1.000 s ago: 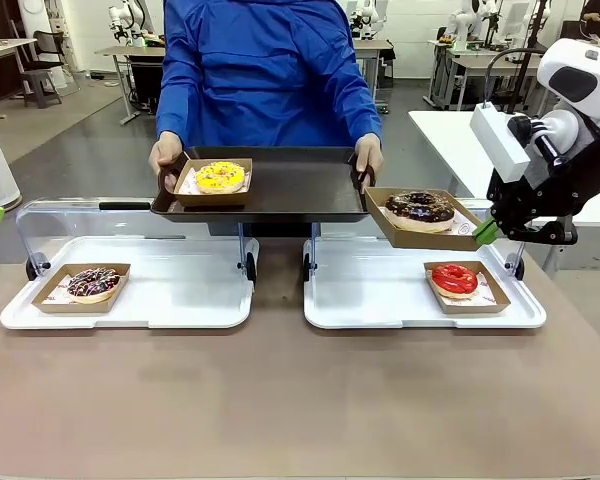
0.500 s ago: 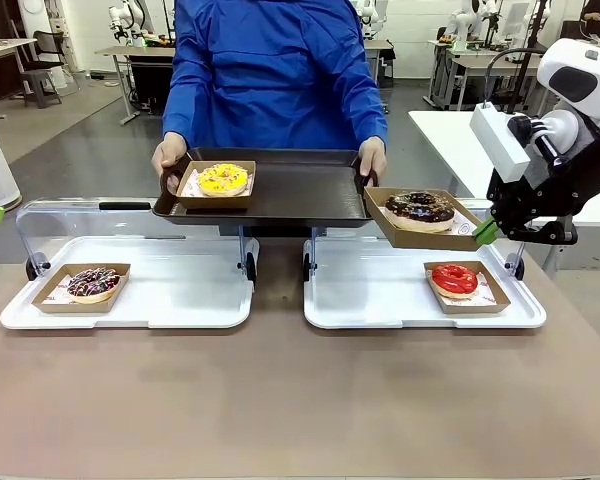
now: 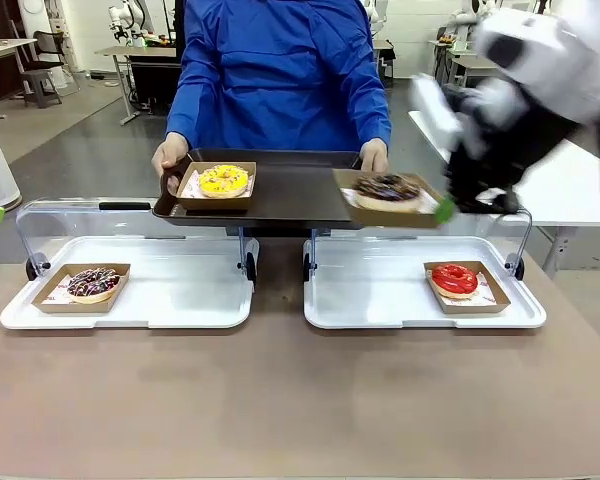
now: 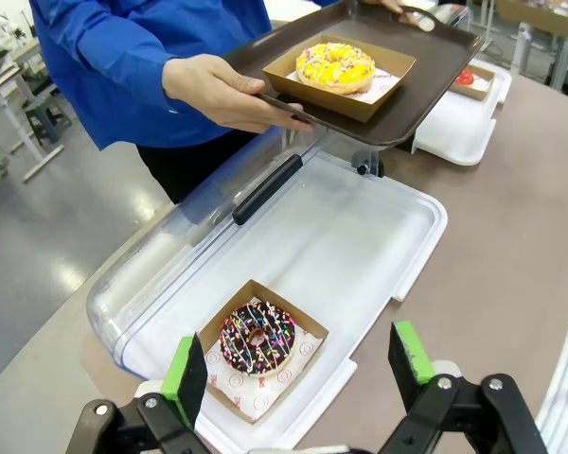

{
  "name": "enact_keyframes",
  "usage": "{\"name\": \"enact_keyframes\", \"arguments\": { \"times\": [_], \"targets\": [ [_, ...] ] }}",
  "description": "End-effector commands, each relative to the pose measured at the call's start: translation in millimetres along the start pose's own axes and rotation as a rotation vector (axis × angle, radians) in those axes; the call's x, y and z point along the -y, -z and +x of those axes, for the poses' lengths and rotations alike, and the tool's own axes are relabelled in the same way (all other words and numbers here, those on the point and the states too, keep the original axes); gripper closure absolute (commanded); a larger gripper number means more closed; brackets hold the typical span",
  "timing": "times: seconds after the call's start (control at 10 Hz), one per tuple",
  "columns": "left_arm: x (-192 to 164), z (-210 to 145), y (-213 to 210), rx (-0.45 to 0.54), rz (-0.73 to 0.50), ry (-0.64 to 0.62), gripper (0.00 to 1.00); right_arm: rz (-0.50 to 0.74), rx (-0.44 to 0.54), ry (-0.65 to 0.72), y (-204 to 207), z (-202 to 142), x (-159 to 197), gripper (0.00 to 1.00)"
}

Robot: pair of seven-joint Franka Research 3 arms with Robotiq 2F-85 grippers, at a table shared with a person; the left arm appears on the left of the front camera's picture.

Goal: Provide the desired donut to the person.
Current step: Place the picked Paper togo box onto the Handle tray extended by the person.

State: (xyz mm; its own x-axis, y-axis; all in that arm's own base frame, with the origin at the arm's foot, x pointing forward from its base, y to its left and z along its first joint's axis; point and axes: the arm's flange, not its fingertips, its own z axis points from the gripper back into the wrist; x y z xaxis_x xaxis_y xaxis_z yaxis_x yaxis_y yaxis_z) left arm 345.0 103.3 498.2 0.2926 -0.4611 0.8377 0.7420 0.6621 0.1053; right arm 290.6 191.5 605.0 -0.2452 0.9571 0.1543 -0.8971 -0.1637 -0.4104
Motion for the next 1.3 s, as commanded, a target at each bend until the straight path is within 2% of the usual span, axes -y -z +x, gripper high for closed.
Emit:
{"name": "enact_keyframes", "arguments": {
  "times": [0.0,0.2,0.3,0.4,0.6,0.8,1.1,1.2],
  "targets": [
    [-1,-2,-1,0.008,-0.001,-0.005,0.00,0.026,-0.088,0.070,16,54,68,0.99],
    [-1,-2,-1,0.008,-0.001,-0.005,0.00,-0.043,-0.168,0.149,53,89,102,0.99],
    [-1,-2,-1,0.008,-0.001,-0.005,0.00,-0.075,-0.272,0.179,74,96,118,0.99],
    [-1,-2,-1,0.008,-0.001,-0.005,0.00,-0.075,-0.285,0.171,89,96,130,0.99],
    [-1,-2,-1,0.008,-0.001,-0.005,0.00,-0.037,-0.239,0.140,112,88,150,0.99],
    [-1,-2,-1,0.008,-0.001,-0.005,0.00,-0.024,-0.231,0.191,137,76,167,0.99],
    [-1,-2,-1,0.008,-0.001,-0.005,0.00,-0.029,-0.216,0.172,149,70,173,0.99],
    [-1,-2,-1,0.008,-0.001,-0.005,0.00,-0.010,-0.192,0.164,148,70,172,0.67]
  ]
}}
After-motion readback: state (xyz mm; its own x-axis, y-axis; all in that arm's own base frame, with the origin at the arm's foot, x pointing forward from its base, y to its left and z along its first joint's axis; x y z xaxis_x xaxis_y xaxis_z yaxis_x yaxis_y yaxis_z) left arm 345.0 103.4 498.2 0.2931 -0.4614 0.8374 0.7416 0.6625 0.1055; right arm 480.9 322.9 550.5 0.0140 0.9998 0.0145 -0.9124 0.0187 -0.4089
